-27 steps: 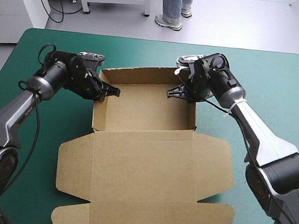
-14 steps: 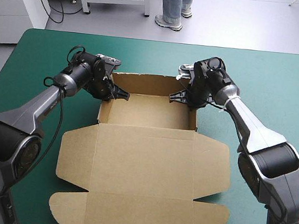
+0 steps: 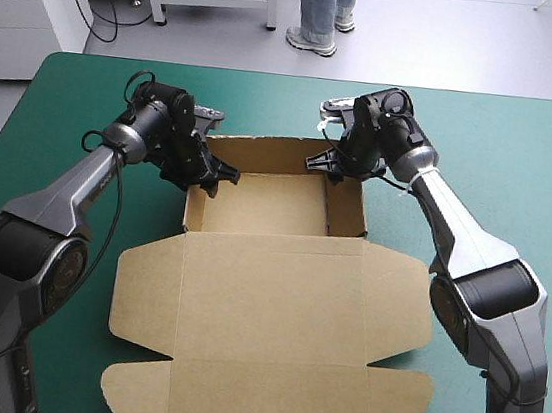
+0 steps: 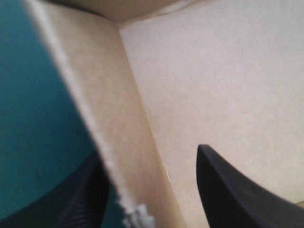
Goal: Fold the box
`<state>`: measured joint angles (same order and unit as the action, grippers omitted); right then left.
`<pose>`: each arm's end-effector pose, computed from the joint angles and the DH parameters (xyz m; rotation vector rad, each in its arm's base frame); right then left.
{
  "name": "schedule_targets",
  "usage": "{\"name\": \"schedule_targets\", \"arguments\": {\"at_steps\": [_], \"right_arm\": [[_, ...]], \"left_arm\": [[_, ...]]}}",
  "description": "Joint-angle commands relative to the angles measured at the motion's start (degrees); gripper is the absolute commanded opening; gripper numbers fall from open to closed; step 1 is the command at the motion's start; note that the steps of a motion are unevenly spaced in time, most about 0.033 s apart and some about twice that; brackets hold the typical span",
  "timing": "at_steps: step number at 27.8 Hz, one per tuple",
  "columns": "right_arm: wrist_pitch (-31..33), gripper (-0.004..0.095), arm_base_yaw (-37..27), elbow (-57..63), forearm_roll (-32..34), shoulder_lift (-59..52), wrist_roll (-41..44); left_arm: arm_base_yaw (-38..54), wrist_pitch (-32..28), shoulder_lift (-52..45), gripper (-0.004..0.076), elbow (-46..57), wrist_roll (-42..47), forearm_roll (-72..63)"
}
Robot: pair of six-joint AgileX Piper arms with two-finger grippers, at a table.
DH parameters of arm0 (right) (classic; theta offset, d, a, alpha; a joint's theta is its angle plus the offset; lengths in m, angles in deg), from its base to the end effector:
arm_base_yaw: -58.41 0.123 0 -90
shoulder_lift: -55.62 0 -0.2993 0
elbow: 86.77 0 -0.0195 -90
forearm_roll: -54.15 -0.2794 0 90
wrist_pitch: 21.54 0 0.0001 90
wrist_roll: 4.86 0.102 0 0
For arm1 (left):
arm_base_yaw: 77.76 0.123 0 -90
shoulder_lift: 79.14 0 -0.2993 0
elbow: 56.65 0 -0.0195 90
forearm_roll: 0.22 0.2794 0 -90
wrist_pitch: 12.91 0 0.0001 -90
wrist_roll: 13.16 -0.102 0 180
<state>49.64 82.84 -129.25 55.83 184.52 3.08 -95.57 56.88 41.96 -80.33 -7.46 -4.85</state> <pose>0.4604 0.2060 0.2985 -0.4006 2.7265 0.1129 0.4324 -0.1470 0.2634 0.2811 2.9203 -0.1804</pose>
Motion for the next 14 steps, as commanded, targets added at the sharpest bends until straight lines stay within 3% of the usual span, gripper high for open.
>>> {"name": "schedule_targets", "arguments": {"at_steps": [1, 6, 14], "right_arm": [[0.53, 0.0496, -0.05, -1.84, -0.82, -3.82, -0.71], [0.53, 0.0496, -0.14, -1.84, -0.17, -5.73, -0.71], [0.53, 0.0495, -0.43, -1.84, -0.15, -14.83, -0.67]], "left_arm": [[1.1, 4.19, -3.42, 0.0403, -4.36, 1.07, -1.09], [1.1, 4.19, -4.93, 0.0403, -6.66, 1.07, -1.09], [1.1, 4.19, -15.4, 0.0403, -8.66, -1.07, 2.11]]}}
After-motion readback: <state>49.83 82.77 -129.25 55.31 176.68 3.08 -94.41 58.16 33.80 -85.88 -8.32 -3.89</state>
